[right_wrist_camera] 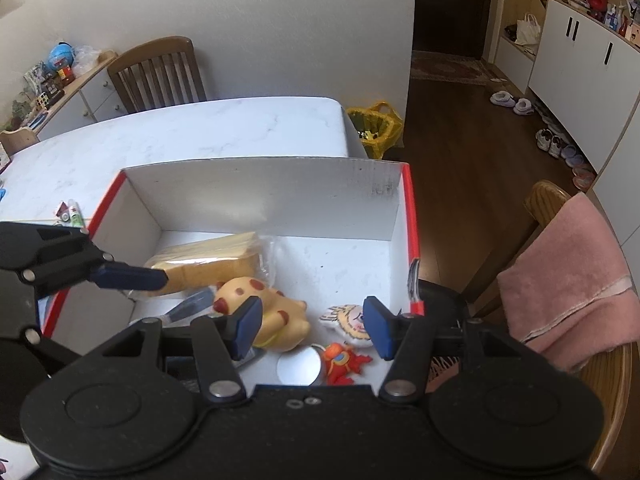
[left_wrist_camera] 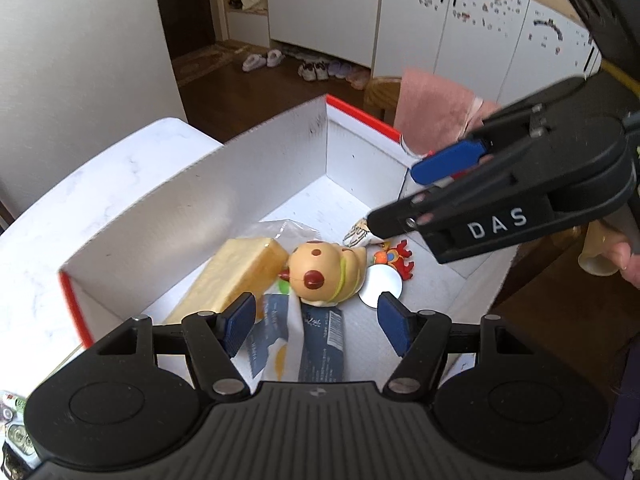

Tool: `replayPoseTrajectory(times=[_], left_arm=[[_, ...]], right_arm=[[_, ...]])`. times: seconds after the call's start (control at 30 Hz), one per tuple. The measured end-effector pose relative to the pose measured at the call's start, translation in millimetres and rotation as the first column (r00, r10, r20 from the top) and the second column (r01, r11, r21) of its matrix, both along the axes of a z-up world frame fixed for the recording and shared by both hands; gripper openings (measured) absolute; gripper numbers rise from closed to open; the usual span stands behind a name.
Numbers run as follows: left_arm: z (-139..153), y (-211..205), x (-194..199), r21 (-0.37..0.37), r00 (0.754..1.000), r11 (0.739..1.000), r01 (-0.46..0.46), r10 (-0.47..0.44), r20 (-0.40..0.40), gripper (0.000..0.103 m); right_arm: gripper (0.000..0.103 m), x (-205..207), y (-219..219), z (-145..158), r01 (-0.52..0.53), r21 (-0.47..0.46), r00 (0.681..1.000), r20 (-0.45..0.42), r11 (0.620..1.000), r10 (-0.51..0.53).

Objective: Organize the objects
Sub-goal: 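Lower both toys into the shoebox and open both tools, then move both tools back over the remaining items on the table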

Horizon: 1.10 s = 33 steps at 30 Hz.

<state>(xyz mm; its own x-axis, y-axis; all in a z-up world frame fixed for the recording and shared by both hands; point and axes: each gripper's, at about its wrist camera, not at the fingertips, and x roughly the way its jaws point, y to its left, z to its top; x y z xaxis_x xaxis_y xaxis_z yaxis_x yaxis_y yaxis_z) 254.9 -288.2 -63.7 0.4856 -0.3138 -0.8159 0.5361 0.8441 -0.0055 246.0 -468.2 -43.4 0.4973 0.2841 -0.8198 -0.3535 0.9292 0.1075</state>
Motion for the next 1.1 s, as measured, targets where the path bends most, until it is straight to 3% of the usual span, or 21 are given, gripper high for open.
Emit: replayPoseTrajectory(times=[0.6, 0.8, 1.0, 1.1], left_arm=[[43, 55, -43, -0.134, 0.993, 0.99, -0.034, 0.049, 0.105, 0.066], [53, 80, -59, -0.165, 0.989, 0.986, -0.032, 0.055, 0.138, 0.066], [59, 112, -71, -0.188, 0.986, 0.982, -0.035, 0.065, 0.156, 0.066], [60, 131, -77, -0.207, 0.986, 0.977, -0.043, 0.075, 0.151, 0.076]], right_arm=[[0.055, -58, 29, 26, -0.02, 0.053, 0.999, 0.028, 0.998, 0.019], [0.055, -81, 51, 35, -0.026, 0.045, 0.996, 0.081, 0.999, 0.022], [0.062, -98, 78, 42, -0.007, 0.072, 0.994, 0.111, 0.997, -0.001], [0.062, -105, 93, 44, 0.002, 0.085, 0.994, 0.111, 0.996, -0.011]])
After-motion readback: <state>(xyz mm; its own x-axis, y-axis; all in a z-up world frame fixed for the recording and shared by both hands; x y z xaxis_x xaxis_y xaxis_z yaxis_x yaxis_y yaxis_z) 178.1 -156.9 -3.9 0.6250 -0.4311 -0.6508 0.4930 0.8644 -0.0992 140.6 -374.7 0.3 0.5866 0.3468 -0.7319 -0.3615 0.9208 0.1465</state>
